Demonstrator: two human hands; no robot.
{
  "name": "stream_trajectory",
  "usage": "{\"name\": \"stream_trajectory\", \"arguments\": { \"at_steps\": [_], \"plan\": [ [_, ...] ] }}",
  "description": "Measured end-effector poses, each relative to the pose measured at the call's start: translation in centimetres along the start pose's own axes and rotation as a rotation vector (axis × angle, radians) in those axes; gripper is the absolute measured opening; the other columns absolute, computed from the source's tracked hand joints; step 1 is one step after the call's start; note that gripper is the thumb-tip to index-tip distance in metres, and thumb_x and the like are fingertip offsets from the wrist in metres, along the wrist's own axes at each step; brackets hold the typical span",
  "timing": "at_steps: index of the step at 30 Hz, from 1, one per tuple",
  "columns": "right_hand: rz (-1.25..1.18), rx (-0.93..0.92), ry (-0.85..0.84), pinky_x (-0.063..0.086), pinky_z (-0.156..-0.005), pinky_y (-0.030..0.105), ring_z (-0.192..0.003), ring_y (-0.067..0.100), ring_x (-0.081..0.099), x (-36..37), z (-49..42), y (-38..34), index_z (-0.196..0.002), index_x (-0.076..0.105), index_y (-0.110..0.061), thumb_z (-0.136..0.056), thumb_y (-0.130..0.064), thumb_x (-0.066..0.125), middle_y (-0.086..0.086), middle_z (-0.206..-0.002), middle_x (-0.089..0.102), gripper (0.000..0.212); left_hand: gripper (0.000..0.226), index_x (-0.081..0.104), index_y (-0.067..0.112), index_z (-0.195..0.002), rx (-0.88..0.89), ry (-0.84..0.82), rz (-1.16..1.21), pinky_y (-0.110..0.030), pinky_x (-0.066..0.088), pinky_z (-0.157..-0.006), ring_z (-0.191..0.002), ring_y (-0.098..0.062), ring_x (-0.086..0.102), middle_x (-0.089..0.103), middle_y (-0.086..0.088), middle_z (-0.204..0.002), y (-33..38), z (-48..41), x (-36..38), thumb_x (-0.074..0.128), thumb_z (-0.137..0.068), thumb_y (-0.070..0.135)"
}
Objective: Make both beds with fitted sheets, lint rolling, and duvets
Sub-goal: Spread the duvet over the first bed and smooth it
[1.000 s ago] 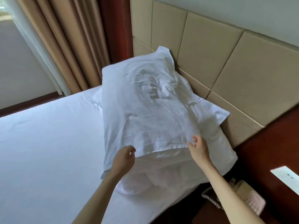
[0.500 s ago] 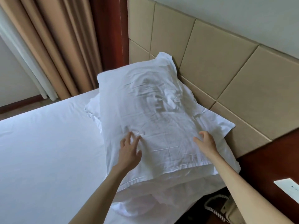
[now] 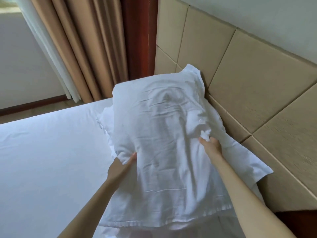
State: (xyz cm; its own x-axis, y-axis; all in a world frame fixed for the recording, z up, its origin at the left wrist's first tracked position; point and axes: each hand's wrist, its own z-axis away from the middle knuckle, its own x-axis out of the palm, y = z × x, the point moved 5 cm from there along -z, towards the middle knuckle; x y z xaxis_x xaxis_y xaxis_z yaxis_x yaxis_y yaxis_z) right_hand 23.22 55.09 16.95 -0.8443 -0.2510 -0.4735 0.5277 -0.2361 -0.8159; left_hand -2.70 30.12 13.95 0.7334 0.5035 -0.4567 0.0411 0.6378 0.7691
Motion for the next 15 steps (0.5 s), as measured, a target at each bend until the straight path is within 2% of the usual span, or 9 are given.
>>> {"name": "stream_trajectory", "arguments": {
  "at_steps": [2, 3, 5, 7, 9, 10, 11, 13, 15],
  "plan": [
    [0.029, -0.13, 0.062, 0.046, -0.078, 0.035, -0.09, 0.026, 0.06, -1.7, -1.8, -3.0, -0.105, 0.065, -0.007, -0.09, -0.032, 0.06, 0.002, -0.09, 0.063, 0.03, 0.061, 0.066, 0.029, -0.093, 0.005, -0.101, 0.162, -0.031, 0.052, -0.069, -0.083, -0.017, 0.068, 0.072, 0.006, -0.086, 1.3, 0.0, 0.6, 0.058, -0.058, 0.079],
    [0.047, -0.179, 0.113, 0.047, -0.08, 0.037, -0.089, 0.026, 0.059, -3.0, -2.9, -4.4, -0.101, 0.063, -0.007, -0.091, -0.033, 0.059, 0.001, -0.09, 0.061, 0.028, 0.067, 0.068, 0.027, -0.099, -0.02, -0.193, 0.222, -0.03, 0.055, -0.068, -0.082, -0.014, 0.069, 0.073, 0.006, -0.088, 1.7, 0.0, 1.1, 0.061, -0.057, 0.078],
    [0.116, -0.223, 0.189, 0.043, -0.074, 0.037, -0.082, 0.025, 0.052, -5.9, -5.6, -5.8, -0.08, 0.053, -0.005, -0.091, -0.03, 0.057, 0.004, -0.08, 0.054, 0.028, 0.089, 0.065, 0.02, -0.11, -0.141, -0.344, 0.223, -0.03, 0.056, -0.078, -0.091, -0.013, 0.067, 0.07, 0.004, -0.102, 1.9, 0.1, 2.6, 0.06, -0.051, 0.085],
    [0.216, -0.147, 0.125, 0.036, -0.066, 0.034, -0.077, 0.024, 0.047, -7.5, -8.8, -5.4, -0.07, 0.046, -0.009, -0.09, -0.026, 0.059, 0.009, -0.076, 0.051, 0.029, 0.111, 0.052, 0.02, -0.125, -0.277, -0.319, 0.189, -0.038, 0.049, -0.093, -0.113, -0.02, 0.057, 0.055, -0.001, -0.128, 1.3, -0.3, 3.7, 0.052, -0.041, 0.093],
    [0.351, -0.003, -0.014, 0.045, -0.077, 0.037, -0.087, 0.028, 0.054, -7.4, -11.0, -4.0, -0.09, 0.053, -0.009, -0.087, -0.031, 0.062, 0.013, -0.095, 0.057, 0.024, 0.137, 0.022, 0.019, -0.148, -0.335, -0.184, 0.232, -0.044, 0.037, -0.103, -0.134, -0.024, 0.038, 0.031, -0.001, -0.151, 0.8, -1.3, 3.8, 0.053, -0.036, 0.091],
    [0.375, 0.048, -0.085, 0.047, -0.088, 0.042, -0.099, 0.031, 0.056, -6.9, -11.7, -3.0, -0.108, 0.053, -0.008, -0.086, -0.036, 0.063, 0.014, -0.109, 0.058, 0.037, 0.144, 0.008, 0.022, -0.151, -0.368, -0.149, 0.288, -0.048, 0.033, -0.106, -0.139, -0.024, 0.031, 0.021, 0.001, -0.156, 0.7, -1.7, 3.8, 0.055, -0.034, 0.091],
    [0.341, 0.094, -0.148, 0.045, -0.096, 0.046, -0.109, 0.034, 0.055, -6.1, -11.9, -2.1, -0.125, 0.048, -0.009, -0.086, -0.043, 0.062, 0.015, -0.122, 0.055, 0.054, 0.146, 0.002, 0.027, -0.151, -0.411, -0.143, 0.348, -0.052, 0.031, -0.107, -0.141, -0.025, 0.028, 0.016, 0.005, -0.157, 0.5, -2.2, 3.9, 0.058, -0.033, 0.092],
    [0.238, 0.168, -0.218, 0.04, -0.102, 0.045, -0.124, 0.036, 0.047, -4.6, -11.4, -0.8, -0.146, 0.028, -0.016, -0.086, -0.055, 0.058, 0.013, -0.141, 0.044, 0.077, 0.143, 0.001, 0.031, -0.15, -0.481, -0.176, 0.425, -0.055, 0.03, -0.108, -0.139, -0.025, 0.03, 0.019, 0.009, -0.156, 0.5, -2.9, 4.3, 0.062, -0.035, 0.091],
    [0.217, 0.203, -0.234, 0.039, -0.103, 0.046, -0.128, 0.036, 0.043, -3.4, -11.4, 0.4, -0.151, 0.018, -0.022, -0.083, -0.063, 0.055, 0.01, -0.147, 0.039, 0.087, 0.13, 0.01, 0.023, -0.15, -0.507, -0.153, 0.468, -0.045, 0.034, -0.106, -0.13, -0.022, 0.042, 0.033, 0.005, -0.15, 0.2, -4.0, 4.9, 0.07, -0.049, 0.08]
  ]
}}
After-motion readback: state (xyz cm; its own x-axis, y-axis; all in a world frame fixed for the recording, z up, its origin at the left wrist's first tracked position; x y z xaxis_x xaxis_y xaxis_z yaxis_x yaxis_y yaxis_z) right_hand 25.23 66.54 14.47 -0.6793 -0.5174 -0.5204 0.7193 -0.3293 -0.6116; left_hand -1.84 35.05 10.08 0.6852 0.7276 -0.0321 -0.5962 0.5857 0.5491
